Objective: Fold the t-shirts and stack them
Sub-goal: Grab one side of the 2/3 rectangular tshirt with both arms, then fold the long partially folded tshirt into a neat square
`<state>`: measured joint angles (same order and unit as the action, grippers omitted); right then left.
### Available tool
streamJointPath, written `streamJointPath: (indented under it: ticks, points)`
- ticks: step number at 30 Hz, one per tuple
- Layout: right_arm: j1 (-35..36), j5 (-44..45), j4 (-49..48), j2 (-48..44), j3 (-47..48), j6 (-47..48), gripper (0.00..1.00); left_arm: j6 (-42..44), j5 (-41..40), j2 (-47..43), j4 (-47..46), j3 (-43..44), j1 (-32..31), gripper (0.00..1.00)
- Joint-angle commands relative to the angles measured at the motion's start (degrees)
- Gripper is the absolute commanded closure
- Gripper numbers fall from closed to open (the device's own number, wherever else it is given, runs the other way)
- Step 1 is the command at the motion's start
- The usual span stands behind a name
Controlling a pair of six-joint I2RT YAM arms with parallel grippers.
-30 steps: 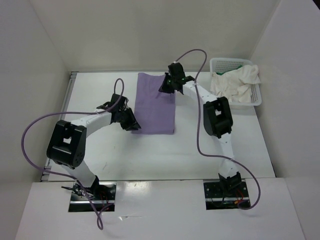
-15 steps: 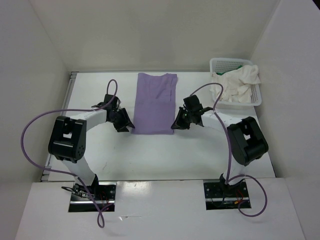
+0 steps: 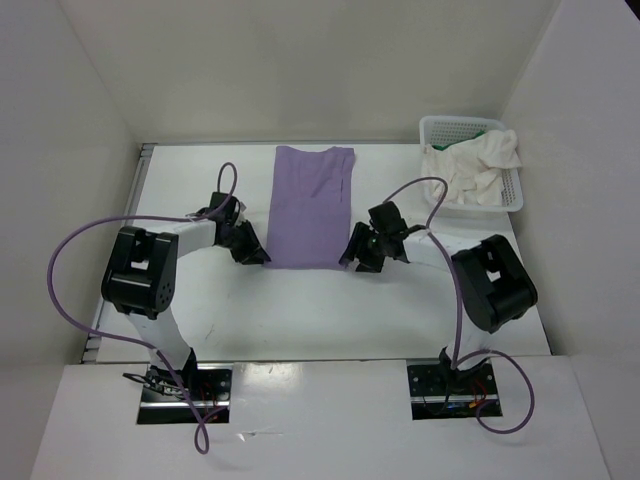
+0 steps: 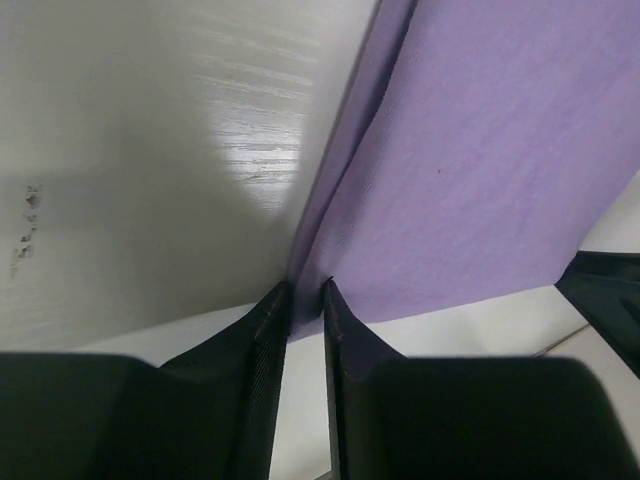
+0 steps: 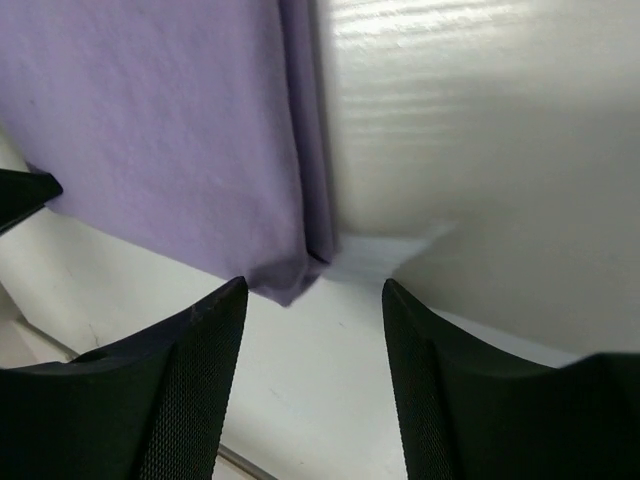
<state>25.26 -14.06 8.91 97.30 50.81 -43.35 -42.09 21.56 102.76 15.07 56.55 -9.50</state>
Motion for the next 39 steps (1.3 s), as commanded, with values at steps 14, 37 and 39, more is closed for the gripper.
streamJointPath:
  ticks: [14,37,39]
  points:
    - [1.11,-2.73,-3.82,3.53,-1.05,-1.29,0.97,0.95,-1.87,-1.15,1.97,-4.60,-2.63,1.00]
    - [0.34,-7.63,20.02,-33.96,-3.02,-3.51,1.00,0.15,4.44,-31.70,27.33,3.28,-1.96,1.00]
    - [-4.15,-7.64,16.59,-23.54,3.73,1.15,1.00,0.16,3.85,-23.98,22.66,9.15,-0.44,1.00]
